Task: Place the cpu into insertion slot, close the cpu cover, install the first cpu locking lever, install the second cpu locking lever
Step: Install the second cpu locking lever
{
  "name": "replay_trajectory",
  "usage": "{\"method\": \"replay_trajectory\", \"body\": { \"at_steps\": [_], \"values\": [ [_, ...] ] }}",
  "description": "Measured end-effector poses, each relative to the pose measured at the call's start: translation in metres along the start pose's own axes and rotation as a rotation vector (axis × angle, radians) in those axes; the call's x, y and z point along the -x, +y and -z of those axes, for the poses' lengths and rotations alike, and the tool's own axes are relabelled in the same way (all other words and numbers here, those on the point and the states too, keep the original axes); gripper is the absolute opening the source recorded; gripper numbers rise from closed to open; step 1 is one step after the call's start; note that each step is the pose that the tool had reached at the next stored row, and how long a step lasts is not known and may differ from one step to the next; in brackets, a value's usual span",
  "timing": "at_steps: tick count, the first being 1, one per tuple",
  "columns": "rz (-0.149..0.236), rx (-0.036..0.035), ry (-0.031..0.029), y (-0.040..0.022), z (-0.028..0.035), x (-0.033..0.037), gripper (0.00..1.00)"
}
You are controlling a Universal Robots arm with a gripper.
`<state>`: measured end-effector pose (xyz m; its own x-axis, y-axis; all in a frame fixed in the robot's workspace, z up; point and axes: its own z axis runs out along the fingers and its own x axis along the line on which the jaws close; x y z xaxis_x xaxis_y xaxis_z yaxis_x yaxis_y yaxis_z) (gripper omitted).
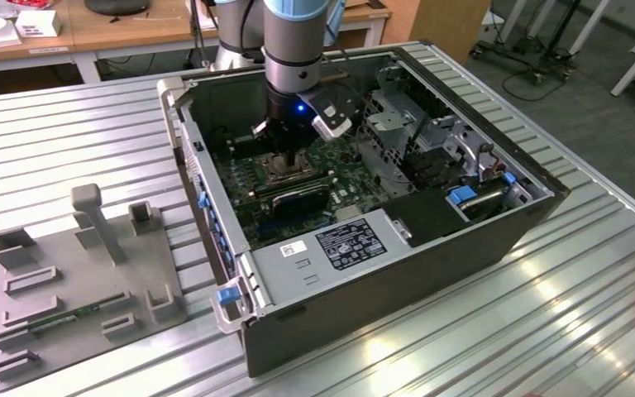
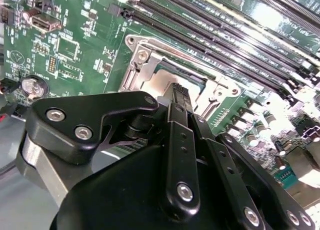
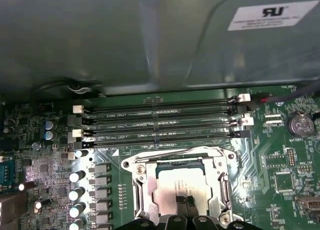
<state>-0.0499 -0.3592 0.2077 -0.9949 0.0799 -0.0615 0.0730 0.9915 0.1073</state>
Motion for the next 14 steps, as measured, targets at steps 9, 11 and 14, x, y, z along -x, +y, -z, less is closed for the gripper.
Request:
{"method": "replay_trajectory", "body": {
  "at_steps": [9, 11, 14],
  "values": [
    [0.011, -0.0002, 0.0012, 0.0008, 0.0014, 0.0000, 0.10],
    [0.012, -0.0021, 0.0010, 0.0014, 0.0033, 0.0001, 0.10],
    [0.012, -0.0117, 0.0004, 0.0023, 0.0065, 0.0002, 0.10]
  ]
}}
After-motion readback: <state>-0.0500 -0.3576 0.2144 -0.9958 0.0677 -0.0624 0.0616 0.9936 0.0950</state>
